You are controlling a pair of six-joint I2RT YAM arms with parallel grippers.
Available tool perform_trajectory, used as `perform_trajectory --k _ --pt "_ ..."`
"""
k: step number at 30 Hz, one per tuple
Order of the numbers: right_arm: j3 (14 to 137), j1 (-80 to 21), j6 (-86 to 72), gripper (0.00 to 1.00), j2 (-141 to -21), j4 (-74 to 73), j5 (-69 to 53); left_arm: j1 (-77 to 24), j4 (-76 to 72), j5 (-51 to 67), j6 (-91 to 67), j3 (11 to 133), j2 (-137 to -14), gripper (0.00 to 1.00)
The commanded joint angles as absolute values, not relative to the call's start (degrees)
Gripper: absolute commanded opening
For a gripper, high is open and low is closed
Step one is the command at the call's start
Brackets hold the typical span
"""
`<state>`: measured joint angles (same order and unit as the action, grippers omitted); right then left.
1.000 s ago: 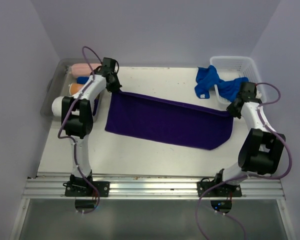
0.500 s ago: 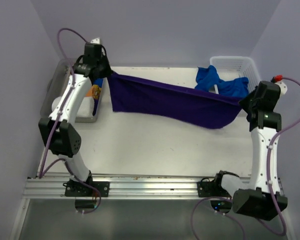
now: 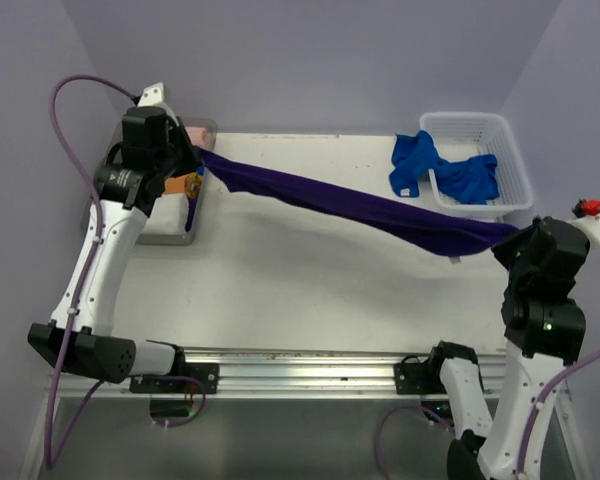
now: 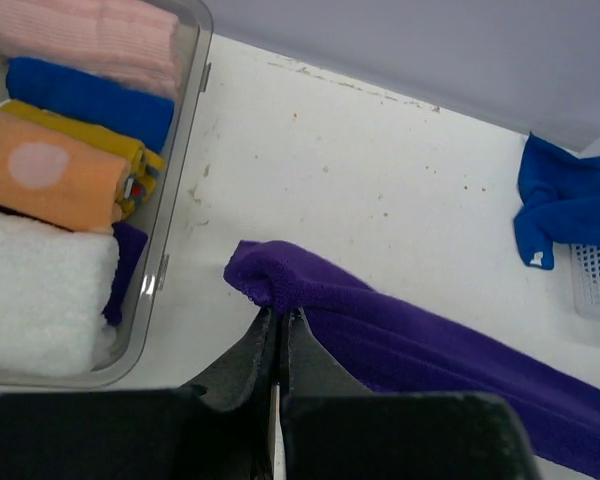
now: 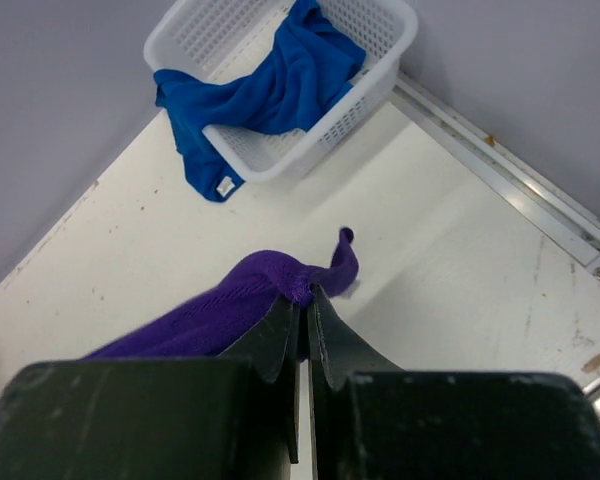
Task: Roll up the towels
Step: Flatten the towel
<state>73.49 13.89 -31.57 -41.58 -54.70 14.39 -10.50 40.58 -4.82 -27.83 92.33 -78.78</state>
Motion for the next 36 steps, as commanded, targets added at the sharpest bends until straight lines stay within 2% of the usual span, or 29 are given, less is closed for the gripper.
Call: perform_trajectory --k 1,6,10,15,18,21,22,26,30,36 --pt "76.7 14.3 -29.9 0.0 -36.5 -62.7 20.5 -9.8 43.7 -8.2 -26.7 90.7 -71.1 0.0" --pt "75.9 13.1 -32.2 0.0 -31.5 -70.9 22.7 -9.9 48.0 -9.1 -26.0 86.2 -63.7 0.0" --pt "67.1 13.1 -33.1 0.0 -30.1 -70.6 21.9 -9.9 47.6 -9.3 -26.3 78.8 -62.9 0.0" --pt "56.1 13.1 -35.9 0.0 -39.9 -58.6 15.6 -9.9 39.4 -8.4 -28.6 74.4 -76.6 0.0" --pt "54.8 13.1 -38.4 0.0 -47.9 -49.8 13.0 -10.0 36.0 -9.4 -30.3 78.7 -88.1 0.0" --pt "54.9 13.4 -39.5 0.0 -60.8 -41.5 13.8 -10.1 37.0 -9.3 -31.8 86.3 -99.5 0.0" --pt "57.0 13.3 -39.6 0.0 -68.1 -40.8 14.1 -10.1 37.3 -9.3 -32.1 88.1 -102.0 0.0" --pt "61.2 13.3 -39.7 0.0 -81.4 -33.7 11.9 -10.1 37.7 -9.4 -32.1 94.7 -111.4 0.0" --pt "64.5 13.3 -39.6 0.0 -88.2 -31.5 10.5 -9.8 38.7 -8.8 -31.8 101.2 -116.8 0.0" --pt "65.1 13.4 -37.0 0.0 -89.5 -30.6 9.5 -9.5 39.2 -7.6 -31.5 105.5 -121.4 0.0"
